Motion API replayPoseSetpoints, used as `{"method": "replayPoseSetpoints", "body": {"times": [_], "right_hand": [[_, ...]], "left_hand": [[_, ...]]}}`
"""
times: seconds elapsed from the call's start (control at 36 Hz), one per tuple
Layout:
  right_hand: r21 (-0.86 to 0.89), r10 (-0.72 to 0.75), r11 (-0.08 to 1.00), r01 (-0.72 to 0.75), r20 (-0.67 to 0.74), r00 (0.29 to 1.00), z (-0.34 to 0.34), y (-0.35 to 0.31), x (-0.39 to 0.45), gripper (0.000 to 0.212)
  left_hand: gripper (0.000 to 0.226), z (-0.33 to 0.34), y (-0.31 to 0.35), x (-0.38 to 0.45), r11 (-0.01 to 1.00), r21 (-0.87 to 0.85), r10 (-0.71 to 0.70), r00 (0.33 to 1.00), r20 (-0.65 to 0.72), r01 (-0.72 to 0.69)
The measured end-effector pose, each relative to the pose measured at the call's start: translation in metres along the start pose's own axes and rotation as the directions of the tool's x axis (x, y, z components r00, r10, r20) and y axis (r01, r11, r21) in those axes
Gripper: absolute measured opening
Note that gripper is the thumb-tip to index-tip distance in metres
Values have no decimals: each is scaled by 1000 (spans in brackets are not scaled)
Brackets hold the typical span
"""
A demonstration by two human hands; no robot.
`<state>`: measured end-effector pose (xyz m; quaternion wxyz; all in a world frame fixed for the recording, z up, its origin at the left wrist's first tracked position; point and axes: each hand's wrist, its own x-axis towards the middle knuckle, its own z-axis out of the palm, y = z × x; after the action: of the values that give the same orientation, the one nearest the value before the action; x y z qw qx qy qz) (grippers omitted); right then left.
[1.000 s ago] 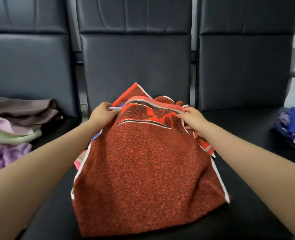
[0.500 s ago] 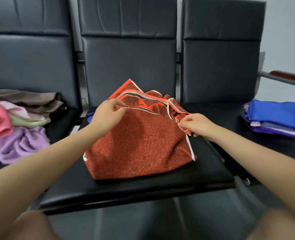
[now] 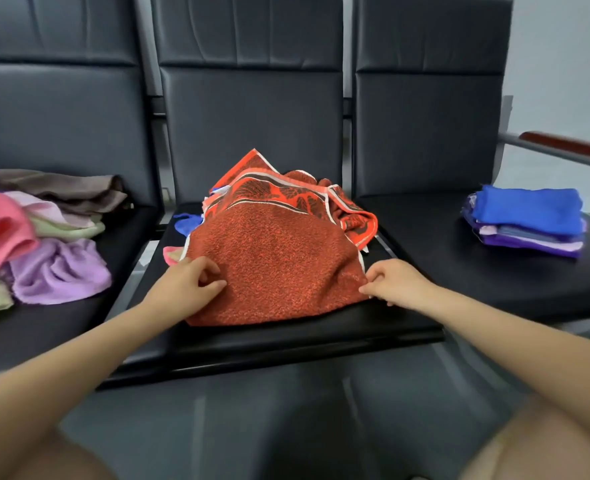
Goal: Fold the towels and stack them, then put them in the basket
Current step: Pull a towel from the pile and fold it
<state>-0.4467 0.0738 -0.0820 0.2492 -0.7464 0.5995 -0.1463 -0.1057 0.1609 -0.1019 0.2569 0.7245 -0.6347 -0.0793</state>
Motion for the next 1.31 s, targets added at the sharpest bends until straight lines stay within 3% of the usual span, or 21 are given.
{"method": "replayPoseSetpoints", "body": {"times": [0.06, 0.14, 0.25, 0.28, 0.33, 0.39, 0.44, 0.5, 0.56, 0.61, 0.72, 0.83, 1.0, 1.14, 1.22, 1.31], "right_hand": [[49, -8, 999, 11, -53, 999, 0, -1, 2, 17], [360, 2, 932, 41, -116, 993, -8, -7, -2, 13], [776, -48, 629, 51, -27, 998, -23, -13, -7, 17], [833, -74, 552, 35, 7, 997, -27, -12, -9, 17], [868, -102, 496, 4, 53, 993, -32, -7, -9, 15], [849, -102, 528, -10, 75, 992, -35, -1, -9, 12], [731, -81, 682, 15, 55, 995, -34, 7, -8, 12], [394, -66, 917, 55, 14, 998, -31, 15, -7, 15], [119, -41, 992, 39, 16, 999, -27, 22, -6, 11], [13, -9, 1000, 9, 1, 1000, -25, 26, -5, 5], [-35, -74, 997, 69, -185, 980, -29, 14, -4, 10], [46, -242, 965, 257, -213, 947, -21, -17, -6, 7], [-21, -527, 850, 527, 4, 850, 20, -62, -13, 4], [-171, -614, 723, 669, 286, 736, 56, -83, -22, 32], [-194, -620, 711, 676, 282, 733, 68, -87, -20, 30], [-143, -611, 737, 661, 275, 742, 69, -89, -12, 21]], "left_hand": [[27, 4, -1, -5, 999, 31, 38, 999, -20, -37], [37, 9, -1, -14, 994, 74, 80, 996, -48, -76], [41, 11, -1, -21, 991, 96, 98, 993, -67, -91], [41, 12, -1, -22, 991, 98, 101, 992, -70, -94], [41, 11, 0, -23, 991, 100, 101, 992, -81, -93], [41, 11, 1, -23, 990, 104, 102, 991, -84, -93], [41, 11, 1, -23, 990, 109, 93, 993, -74, -84], [40, 11, 1, -23, 990, 116, 90, 994, -68, -81], [39, 10, 0, -22, 991, 112, 77, 994, -80, -68], [39, 8, -3, -22, 995, 101, 38, 992, -118, -26], [48, 6, -7, -20, 992, -38, -126, 962, -244, 120], [40, -7, -10, -20, 896, -292, -376, 922, -98, 334], [32, -15, -16, -17, 696, -579, -445, 888, 116, 424], [27, -17, -12, -14, 701, -556, -427, 887, 174, 447], [15, -15, -5, -16, 682, -563, -409, 882, 235, 467], [18, -16, -5, -13, 513, -710, -438, 859, 267, 482]]}}
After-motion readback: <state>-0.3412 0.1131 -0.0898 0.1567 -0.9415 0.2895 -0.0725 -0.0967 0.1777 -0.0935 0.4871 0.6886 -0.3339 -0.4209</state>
